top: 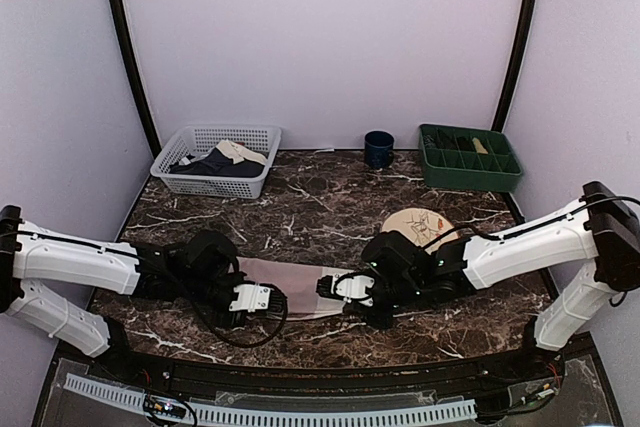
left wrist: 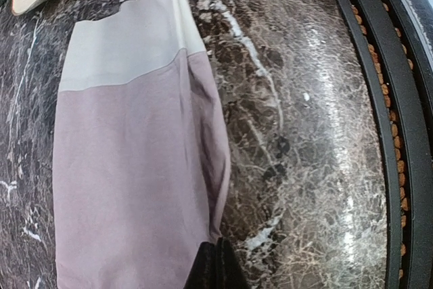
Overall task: Roll the underwear
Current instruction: Pick up the underwear from the center of the board, then fold the underwear at the center of the board.
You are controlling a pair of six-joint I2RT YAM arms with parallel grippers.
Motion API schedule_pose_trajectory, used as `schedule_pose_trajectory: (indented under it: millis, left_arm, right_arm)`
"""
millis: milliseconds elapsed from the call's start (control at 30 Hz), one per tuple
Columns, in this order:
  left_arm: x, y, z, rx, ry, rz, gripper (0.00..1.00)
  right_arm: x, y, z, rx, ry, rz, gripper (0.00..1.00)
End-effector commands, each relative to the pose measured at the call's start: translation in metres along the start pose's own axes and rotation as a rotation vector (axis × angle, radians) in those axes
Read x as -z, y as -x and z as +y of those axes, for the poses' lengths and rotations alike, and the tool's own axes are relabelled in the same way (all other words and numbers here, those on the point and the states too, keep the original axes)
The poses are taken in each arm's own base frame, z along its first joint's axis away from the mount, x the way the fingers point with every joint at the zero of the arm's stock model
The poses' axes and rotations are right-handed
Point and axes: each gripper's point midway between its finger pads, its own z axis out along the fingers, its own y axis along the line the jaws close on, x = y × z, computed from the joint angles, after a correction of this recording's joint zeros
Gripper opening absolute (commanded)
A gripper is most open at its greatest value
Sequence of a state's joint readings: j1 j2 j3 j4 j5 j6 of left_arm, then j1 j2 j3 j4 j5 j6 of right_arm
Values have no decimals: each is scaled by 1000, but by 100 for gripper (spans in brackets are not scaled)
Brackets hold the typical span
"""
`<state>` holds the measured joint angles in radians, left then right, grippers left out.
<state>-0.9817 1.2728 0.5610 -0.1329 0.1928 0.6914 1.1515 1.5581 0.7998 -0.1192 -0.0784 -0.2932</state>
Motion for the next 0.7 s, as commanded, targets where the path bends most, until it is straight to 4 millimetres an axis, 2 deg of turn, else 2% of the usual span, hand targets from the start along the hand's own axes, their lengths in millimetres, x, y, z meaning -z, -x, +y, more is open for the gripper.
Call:
schedule_pose_trajectory:
  millis: [0, 233, 567, 667]
  left_arm:
    - [14, 14, 29, 60, 60, -52, 0]
    - [16, 19, 67, 83, 99, -81, 0]
    - [-2, 17, 111, 72, 119, -47, 0]
    - [-5, 19, 124, 71, 129, -52, 0]
  right_arm:
    - [9, 4, -13, -49, -25, -42, 0]
    - [13, 6, -40, -100, -53, -57, 0]
    - [11, 8, -75, -164, -97, -49, 0]
    - [3, 3, -81, -174, -99, -18, 0]
